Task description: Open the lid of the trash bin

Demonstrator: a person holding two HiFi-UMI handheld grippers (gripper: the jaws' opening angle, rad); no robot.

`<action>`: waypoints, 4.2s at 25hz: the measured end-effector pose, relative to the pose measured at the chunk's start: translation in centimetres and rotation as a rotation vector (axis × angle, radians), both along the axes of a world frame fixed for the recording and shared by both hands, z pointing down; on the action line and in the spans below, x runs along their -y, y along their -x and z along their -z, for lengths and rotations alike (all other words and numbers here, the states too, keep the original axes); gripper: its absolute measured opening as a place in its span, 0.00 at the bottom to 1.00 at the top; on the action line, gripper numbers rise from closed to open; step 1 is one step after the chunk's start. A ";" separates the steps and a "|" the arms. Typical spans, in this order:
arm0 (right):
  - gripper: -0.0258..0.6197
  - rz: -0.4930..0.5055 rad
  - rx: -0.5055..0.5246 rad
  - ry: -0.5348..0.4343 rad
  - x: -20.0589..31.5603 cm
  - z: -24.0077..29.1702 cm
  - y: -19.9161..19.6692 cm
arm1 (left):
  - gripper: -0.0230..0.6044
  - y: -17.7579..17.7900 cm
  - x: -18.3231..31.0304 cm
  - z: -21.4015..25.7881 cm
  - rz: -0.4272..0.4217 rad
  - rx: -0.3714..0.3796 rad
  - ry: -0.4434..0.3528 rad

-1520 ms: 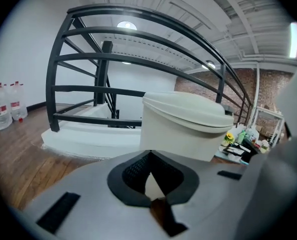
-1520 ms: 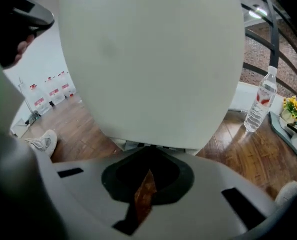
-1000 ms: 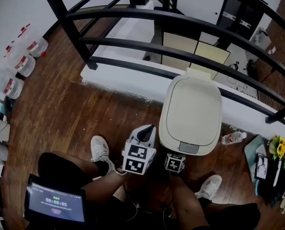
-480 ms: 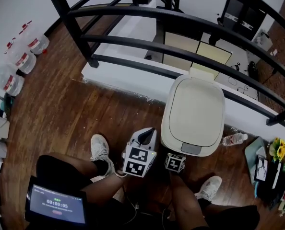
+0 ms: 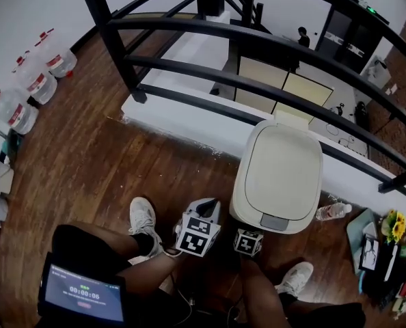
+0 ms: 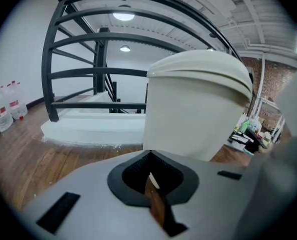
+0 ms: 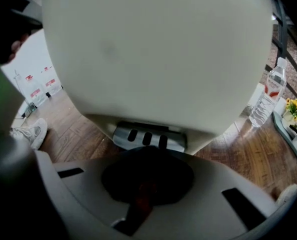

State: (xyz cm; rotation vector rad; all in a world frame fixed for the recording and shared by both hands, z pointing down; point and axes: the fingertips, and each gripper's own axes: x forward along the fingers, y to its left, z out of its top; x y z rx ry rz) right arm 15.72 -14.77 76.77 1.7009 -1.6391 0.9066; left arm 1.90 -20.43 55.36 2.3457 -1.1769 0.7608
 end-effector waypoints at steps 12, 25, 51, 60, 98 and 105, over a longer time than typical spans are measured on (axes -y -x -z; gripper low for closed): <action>0.05 -0.020 0.016 0.005 -0.1 -0.8 0.0 | 0.03 0.5 -0.9 -3.1 -0.038 0.065 0.094; 0.05 -0.015 0.013 0.028 -0.2 -1.0 0.2 | 0.03 0.2 -1.3 -2.8 -0.043 0.070 0.092; 0.05 -0.029 0.011 0.039 -0.1 -1.4 0.1 | 0.03 0.7 -1.6 -2.9 -0.011 0.042 0.132; 0.05 -0.015 -0.001 0.042 -0.3 -2.3 -0.1 | 0.03 0.8 -1.6 -3.1 -0.008 0.041 0.137; 0.05 -0.010 -0.013 0.063 0.0 -1.2 0.0 | 0.03 0.6 -1.6 -2.8 -0.028 0.049 0.116; 0.05 0.004 -0.031 0.063 0.3 -1.7 -0.4 | 0.03 0.7 -1.5 -2.7 -0.039 0.053 0.107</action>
